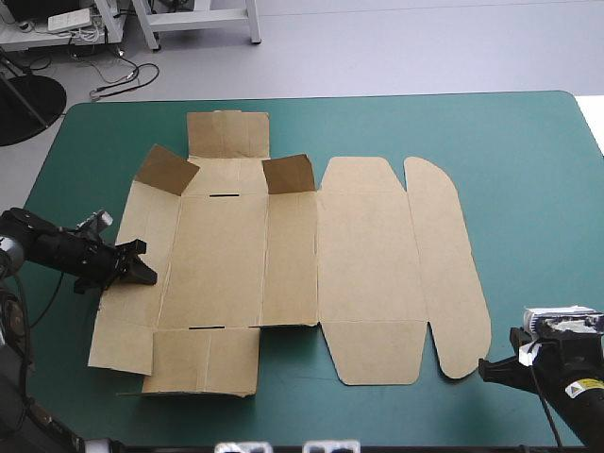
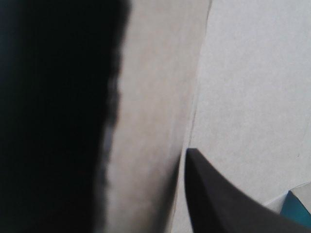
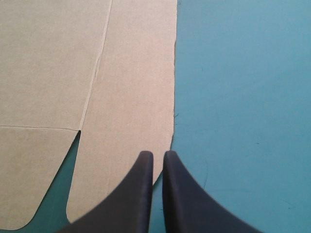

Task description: Fold the box

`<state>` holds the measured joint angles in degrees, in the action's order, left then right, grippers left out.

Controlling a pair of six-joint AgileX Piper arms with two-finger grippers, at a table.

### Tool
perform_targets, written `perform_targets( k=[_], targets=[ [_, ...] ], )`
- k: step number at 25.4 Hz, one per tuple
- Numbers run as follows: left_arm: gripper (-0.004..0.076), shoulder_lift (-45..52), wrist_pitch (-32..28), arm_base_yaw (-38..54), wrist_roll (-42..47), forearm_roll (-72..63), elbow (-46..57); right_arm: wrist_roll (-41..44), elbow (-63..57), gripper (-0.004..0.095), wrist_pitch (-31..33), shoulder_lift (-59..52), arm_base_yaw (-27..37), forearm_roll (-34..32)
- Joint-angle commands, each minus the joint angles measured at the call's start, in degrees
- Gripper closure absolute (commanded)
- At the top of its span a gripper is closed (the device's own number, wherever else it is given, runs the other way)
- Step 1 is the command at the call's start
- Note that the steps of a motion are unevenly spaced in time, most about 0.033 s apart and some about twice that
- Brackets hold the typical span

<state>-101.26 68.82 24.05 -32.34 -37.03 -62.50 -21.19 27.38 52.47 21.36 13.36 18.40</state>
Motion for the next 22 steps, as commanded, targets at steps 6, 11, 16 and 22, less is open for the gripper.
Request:
perform_targets(
  k=[6, 11, 16, 22],
  targets=[
    [0.0733, 1.39, 5.49, -0.86, -2.88, -1.38, -0.34, -0.52, 1.60, 0.0843, -3.27, 0.48, -0.07, 1.05],
    [0.0733, 4.35, 5.49, -1.00, -3.22, -1.30, -3.54, -0.52, 1.60, 0.0843, -3.27, 0.48, -0.07, 1.05],
    [0.0733, 9.44, 5.49, -5.98, -3.22, 7.73, -11.24, -0.52, 1.60, 0.0843, -3.27, 0.48, -0.07, 1.05],
    [0.0734, 12.81, 4.48, -16.41, -3.22, 21.89, -20.58, -0.52, 1.60, 0.0843, -3.27, 0.48, -0.07, 1.05]
  ],
)
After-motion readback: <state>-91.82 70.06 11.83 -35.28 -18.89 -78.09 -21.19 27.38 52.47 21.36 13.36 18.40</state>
